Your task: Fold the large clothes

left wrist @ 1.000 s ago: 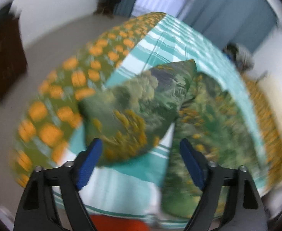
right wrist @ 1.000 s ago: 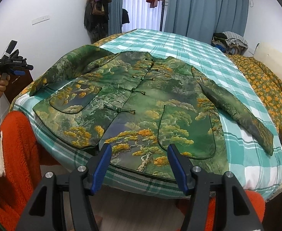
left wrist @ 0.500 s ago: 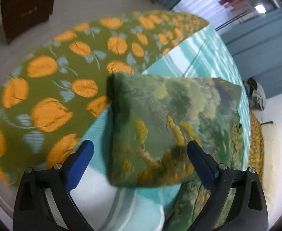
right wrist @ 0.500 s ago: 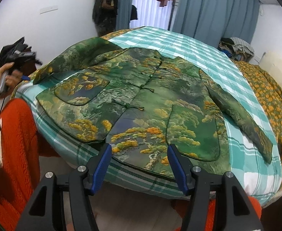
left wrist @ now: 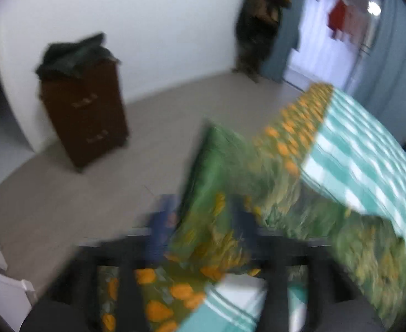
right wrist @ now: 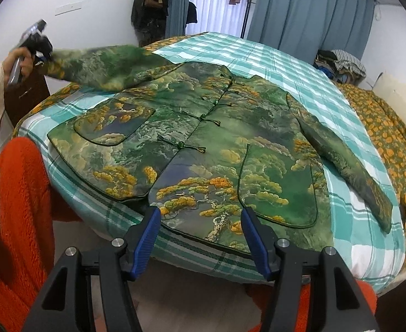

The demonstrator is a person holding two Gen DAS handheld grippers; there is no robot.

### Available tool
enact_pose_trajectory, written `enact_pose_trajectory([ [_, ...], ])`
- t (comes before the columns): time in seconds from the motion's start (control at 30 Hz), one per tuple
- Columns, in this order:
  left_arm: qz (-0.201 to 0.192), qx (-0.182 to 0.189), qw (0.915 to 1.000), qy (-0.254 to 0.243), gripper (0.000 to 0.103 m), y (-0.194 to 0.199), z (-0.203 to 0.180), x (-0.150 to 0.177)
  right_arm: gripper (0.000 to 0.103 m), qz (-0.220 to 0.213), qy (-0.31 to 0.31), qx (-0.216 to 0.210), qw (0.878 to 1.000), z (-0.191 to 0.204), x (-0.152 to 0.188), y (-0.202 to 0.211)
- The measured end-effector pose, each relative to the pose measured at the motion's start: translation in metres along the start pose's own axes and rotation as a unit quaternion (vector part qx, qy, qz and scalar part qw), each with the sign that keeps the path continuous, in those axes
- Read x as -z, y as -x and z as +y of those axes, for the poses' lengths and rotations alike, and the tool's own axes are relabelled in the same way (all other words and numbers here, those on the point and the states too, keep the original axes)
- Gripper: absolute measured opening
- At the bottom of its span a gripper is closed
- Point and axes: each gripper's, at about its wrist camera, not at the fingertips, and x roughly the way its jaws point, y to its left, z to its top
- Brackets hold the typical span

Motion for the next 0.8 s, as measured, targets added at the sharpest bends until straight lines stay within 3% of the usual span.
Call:
enact_pose_trajectory([
  [0.03, -0.009, -0.007, 0.9999, -0.001, 0.089, 0.005, 0.003, 0.001, 0.061, -0.002, -0.002, 0.001, 1.0, -0.001, 0.0, 0.001],
  [0.1, -0.012, 0.014, 0.9997, -0.017, 0.089, 0.015, 0.002, 0.017, 0.061, -0.009, -0.008, 0.002, 1.0, -0.004, 0.0, 0.004],
  [0.2, 0.044, 0.079, 0.9926, -0.081, 0.089, 0.019, -0.016, 0.061, 0.061, -0.012, -0.032, 0.006, 0.999, -0.018, 0.001, 0.005],
  [0.27, 0.089, 0.13, 0.9786, -0.132, 0.089, 0.024, -0.039, 0.096, 0.061, -0.006, -0.053, 0.008, 0.999, -0.032, 0.002, 0.001],
  [0.33, 0.144, 0.184, 0.9538, -0.189, 0.089, 0.029, -0.066, 0.143, 0.061, 0.0, -0.074, 0.015, 0.997, -0.046, 0.003, -0.003],
  [0.43, 0.205, 0.215, 0.924, -0.24, 0.089, 0.025, -0.098, 0.201, 0.061, -0.001, -0.113, 0.03, 0.993, -0.071, 0.005, -0.006],
  [0.57, 0.25, 0.222, 0.9061, -0.259, 0.086, 0.015, -0.121, 0.246, 0.061, 0.007, -0.168, 0.033, 0.985, -0.095, 0.012, -0.007],
  [0.67, 0.276, 0.246, 0.8934, -0.255, 0.065, 0.016, -0.123, 0.261, 0.061, 0.013, -0.172, 0.031, 0.985, -0.093, 0.022, -0.007],
  [0.7, 0.283, 0.251, 0.8889, -0.258, 0.045, 0.017, -0.125, 0.264, 0.061, 0.015, -0.169, 0.031, 0.985, -0.09, 0.025, -0.007],
  [0.73, 0.286, 0.251, 0.8878, -0.259, 0.031, 0.017, -0.127, 0.265, 0.061, 0.019, -0.165, 0.03, 0.986, -0.087, 0.028, -0.008],
  [0.8, 0.276, 0.25, 0.8911, -0.259, 0.02, 0.022, -0.124, 0.265, 0.061, 0.027, -0.157, 0.023, 0.987, -0.08, 0.032, -0.011],
])
